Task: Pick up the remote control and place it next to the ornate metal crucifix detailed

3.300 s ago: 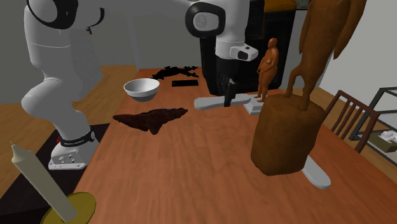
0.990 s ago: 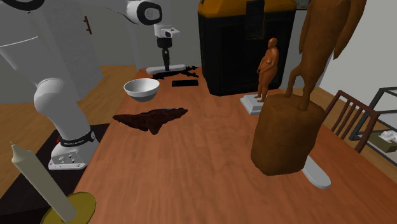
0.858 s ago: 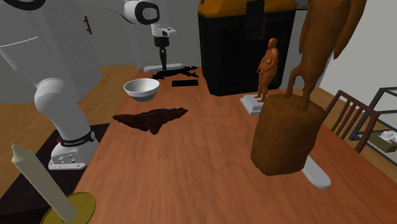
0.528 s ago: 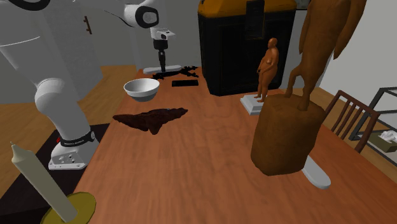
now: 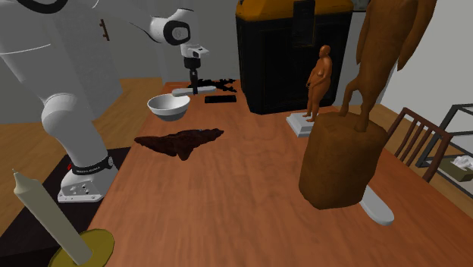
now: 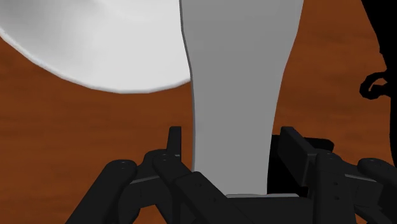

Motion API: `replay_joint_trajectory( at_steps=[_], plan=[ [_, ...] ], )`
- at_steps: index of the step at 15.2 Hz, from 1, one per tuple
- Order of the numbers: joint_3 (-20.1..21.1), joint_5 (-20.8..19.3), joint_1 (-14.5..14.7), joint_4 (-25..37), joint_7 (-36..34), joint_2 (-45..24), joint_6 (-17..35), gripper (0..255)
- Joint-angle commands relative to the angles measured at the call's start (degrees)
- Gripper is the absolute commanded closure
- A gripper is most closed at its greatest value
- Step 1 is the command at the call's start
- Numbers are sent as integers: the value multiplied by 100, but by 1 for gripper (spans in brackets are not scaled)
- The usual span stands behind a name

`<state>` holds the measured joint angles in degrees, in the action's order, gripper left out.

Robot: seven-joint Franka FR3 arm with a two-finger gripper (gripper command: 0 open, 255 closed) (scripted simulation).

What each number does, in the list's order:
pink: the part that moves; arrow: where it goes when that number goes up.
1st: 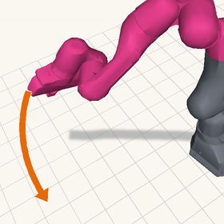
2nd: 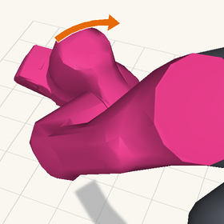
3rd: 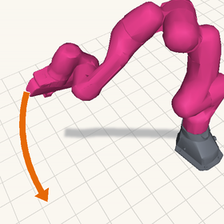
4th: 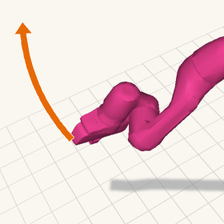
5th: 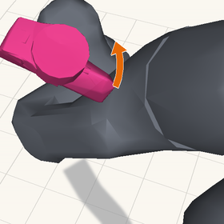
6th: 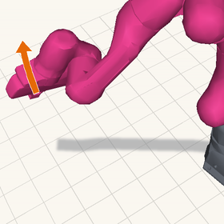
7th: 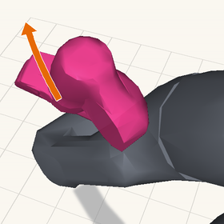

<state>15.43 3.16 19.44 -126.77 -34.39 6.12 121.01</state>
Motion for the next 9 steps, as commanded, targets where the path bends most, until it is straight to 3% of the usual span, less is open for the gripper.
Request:
replay_joint_trajectory(
  at_steps=[1, 9],
  plan=[
    [0, -13, -4, -99, 4, -56, 156, 255],
    [22, -94, -1, -419, -51, -369, 780, 255]
  ],
)
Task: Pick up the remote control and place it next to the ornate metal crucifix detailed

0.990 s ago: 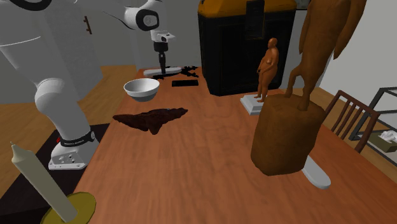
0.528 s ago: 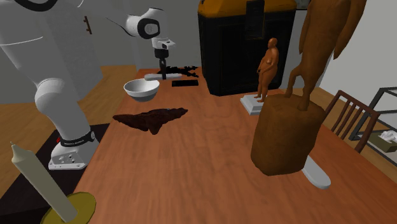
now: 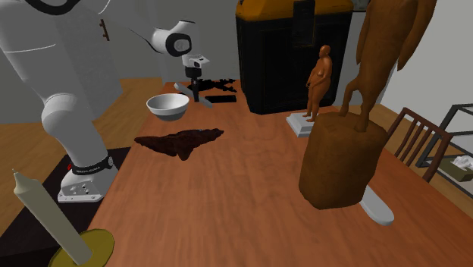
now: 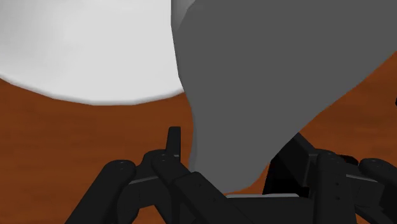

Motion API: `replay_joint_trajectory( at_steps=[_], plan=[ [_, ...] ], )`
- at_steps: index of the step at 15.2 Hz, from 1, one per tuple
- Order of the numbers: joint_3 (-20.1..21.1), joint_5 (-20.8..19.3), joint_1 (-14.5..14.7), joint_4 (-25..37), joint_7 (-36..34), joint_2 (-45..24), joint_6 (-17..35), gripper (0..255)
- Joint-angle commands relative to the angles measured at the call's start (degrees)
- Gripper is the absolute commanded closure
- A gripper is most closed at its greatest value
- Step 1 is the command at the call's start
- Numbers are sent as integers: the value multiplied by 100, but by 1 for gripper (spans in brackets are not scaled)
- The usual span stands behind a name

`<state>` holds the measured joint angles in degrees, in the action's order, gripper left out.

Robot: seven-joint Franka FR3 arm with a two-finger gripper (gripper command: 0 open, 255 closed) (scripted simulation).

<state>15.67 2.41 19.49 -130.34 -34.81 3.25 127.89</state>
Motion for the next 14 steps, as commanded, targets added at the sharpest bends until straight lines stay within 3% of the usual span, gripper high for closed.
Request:
replay_joint_trajectory(
  at_steps=[1, 4, 12, 13, 14],
  plan=[
    [0, -32, -5, -97, -18, -127, 170, 255],
    [7, -83, -5, -207, -53, -293, 441, 255],
    [4, -84, -2, -206, -53, -294, 441, 255],
    [13, -87, 6, -241, -71, -299, 483, 0],
    [9, -92, 3, -221, -66, -319, 482, 0]
  ],
)
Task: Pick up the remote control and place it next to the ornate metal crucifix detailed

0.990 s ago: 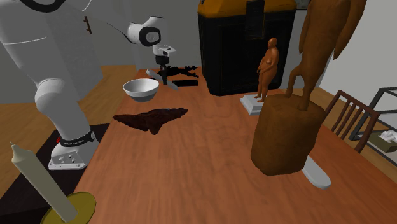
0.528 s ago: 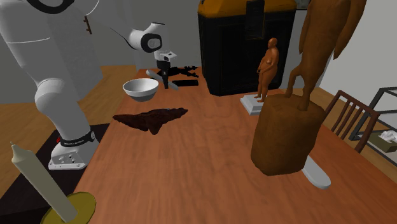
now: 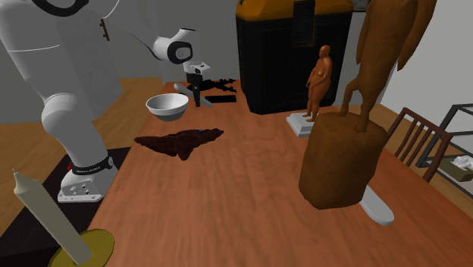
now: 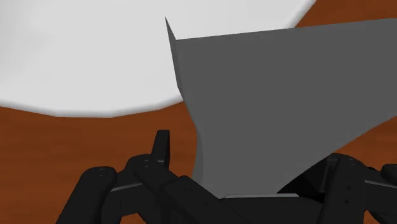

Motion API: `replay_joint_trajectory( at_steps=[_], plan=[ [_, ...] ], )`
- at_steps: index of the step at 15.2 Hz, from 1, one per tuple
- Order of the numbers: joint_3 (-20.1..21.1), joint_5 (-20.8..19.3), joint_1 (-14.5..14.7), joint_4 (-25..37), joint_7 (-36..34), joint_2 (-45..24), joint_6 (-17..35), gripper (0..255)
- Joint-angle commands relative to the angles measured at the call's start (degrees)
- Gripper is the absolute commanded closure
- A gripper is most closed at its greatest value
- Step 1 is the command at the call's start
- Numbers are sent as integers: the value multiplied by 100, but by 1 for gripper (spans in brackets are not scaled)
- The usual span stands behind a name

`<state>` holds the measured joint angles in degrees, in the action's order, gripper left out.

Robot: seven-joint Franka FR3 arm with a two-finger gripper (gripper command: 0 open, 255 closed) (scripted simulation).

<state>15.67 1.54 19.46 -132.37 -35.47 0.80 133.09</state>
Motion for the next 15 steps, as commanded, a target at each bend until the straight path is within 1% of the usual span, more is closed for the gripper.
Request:
replay_joint_trajectory(
  at_steps=[1, 3, 4, 8, 15],
  plan=[
    [22, 14, 18, -90, -11, -21, -16, 0],
    [39, 13, 35, -112, -42, -18, 2, 0],
    [2, 4, 2, -4, 14, -47, -78, 0],
    [-21, 124, -9, 328, 105, 371, -817, 0],
    [-22, 124, -8, 328, 105, 371, -817, 0]
  ],
)
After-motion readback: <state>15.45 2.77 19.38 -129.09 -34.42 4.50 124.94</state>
